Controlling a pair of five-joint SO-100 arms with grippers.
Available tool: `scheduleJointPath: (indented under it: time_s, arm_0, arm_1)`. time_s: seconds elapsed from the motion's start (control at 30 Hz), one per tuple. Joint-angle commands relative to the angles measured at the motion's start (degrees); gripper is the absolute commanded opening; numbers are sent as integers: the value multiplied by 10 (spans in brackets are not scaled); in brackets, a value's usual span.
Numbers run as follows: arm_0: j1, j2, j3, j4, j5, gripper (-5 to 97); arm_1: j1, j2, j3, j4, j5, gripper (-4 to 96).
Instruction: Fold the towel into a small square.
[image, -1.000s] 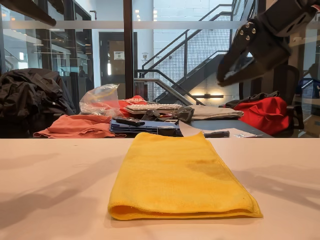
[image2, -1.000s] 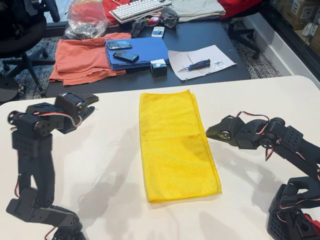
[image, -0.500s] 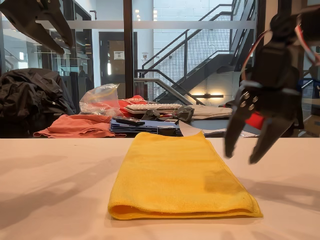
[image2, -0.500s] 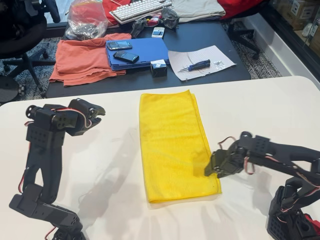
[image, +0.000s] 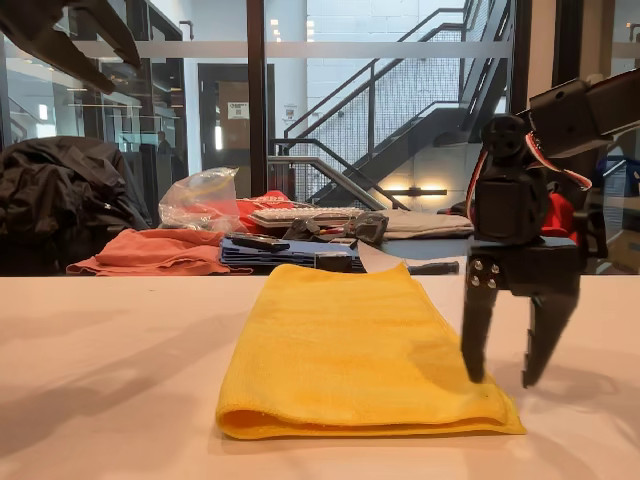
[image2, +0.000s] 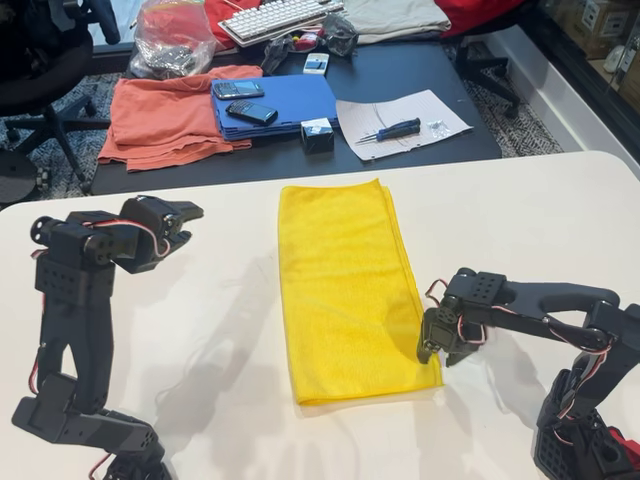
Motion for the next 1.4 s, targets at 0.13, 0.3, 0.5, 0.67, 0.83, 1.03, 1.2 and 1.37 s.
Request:
scheduleJointPath:
  time_s: [0.13,0.3,0.5,0.67,0.83,1.03,1.2,1.37]
  arm_0:
    - [-11,6,35,-35,6,159]
    - [-47,5,33,-47,7,159]
    - [-71,5,33,-53,12,157]
    - [-135,4,43,-57,88,123]
    - [-181,-14,32,-91,111,107]
    - [-200,-16,-3,-78,111,113]
    - [-163,-17,-62,-45,98,114]
    - [-39,-15,-120,27,55,114]
  arm_1:
    - [3,13,-11,-4,1,150]
    - [3,13,-15,-4,1,150]
    - [3,13,-16,-4,1,150]
    - [3,14,-17,-4,12,150]
    - [3,15,-17,-3,25,150]
    - [3,36,-15,-2,25,150]
    - [3,36,-10,-2,25,150]
    - [21,13,91,3,19,142]
